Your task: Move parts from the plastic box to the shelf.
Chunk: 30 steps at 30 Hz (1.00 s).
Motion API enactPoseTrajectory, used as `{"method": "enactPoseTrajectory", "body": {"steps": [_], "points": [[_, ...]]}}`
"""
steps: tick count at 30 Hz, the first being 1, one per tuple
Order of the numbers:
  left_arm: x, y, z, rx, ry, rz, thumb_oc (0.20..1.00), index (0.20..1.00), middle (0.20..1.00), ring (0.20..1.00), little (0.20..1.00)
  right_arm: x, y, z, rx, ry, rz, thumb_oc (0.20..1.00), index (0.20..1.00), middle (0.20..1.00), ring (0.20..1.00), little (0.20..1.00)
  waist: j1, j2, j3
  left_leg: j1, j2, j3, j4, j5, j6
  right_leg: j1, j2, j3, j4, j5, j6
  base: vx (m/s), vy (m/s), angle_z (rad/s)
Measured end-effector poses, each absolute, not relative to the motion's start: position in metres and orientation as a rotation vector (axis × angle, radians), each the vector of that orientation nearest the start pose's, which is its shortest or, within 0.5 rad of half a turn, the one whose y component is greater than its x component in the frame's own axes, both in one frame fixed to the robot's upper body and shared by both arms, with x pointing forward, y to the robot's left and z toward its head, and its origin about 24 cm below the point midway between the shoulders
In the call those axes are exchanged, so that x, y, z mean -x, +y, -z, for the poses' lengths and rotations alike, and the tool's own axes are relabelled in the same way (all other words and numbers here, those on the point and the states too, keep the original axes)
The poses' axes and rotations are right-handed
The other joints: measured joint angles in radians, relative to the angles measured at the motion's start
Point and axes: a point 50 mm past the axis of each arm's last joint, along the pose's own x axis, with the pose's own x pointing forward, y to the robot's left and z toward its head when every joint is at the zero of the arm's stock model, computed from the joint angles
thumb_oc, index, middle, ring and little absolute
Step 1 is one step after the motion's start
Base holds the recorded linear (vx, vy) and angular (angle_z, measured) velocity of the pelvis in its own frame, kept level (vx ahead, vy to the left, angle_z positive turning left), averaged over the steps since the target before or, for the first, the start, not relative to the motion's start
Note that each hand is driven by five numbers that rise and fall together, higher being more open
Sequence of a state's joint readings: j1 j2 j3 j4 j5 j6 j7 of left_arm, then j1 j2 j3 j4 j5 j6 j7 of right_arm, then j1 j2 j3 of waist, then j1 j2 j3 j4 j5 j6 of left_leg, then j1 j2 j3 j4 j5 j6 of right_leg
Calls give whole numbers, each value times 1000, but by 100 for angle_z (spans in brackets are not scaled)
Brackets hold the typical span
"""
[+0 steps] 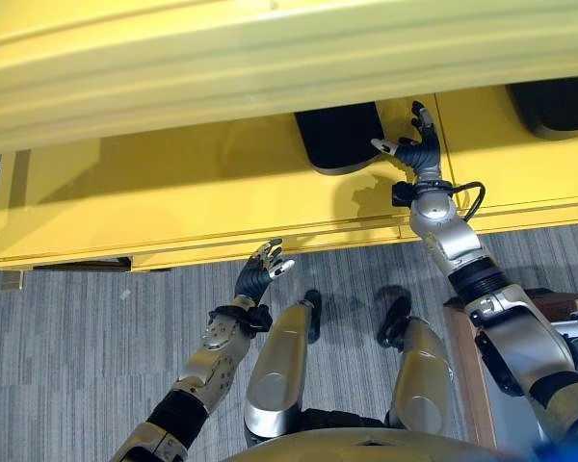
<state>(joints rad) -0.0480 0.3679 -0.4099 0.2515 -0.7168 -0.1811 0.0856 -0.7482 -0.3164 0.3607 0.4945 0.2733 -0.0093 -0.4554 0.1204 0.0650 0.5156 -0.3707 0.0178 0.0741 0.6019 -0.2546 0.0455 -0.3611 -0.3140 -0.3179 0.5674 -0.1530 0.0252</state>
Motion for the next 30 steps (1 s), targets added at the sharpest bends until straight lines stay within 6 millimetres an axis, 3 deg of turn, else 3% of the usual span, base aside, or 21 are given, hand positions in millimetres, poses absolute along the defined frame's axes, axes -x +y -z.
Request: {"method": "enactPoseTrajectory", "body": {"steps": [8,30], "points": [[-243,155,8,291,220,125,1000,1000,1000,1000,1000,-371,-127,-141,193,-209,100,1000,1000,1000,1000,1000,-1,-4,-15,0,2,1,-3,0,0,2,3,-1,-7,0,0,0,0,0],[-243,155,8,273,215,131,1000,1000,1000,1000,1000,-353,-82,-132,227,-198,-164,1000,1000,1000,1000,1000,-3,-3,-22,1,7,1,-9,0,-5,2,10,-1,-13,0,0,0,0,0]]}}
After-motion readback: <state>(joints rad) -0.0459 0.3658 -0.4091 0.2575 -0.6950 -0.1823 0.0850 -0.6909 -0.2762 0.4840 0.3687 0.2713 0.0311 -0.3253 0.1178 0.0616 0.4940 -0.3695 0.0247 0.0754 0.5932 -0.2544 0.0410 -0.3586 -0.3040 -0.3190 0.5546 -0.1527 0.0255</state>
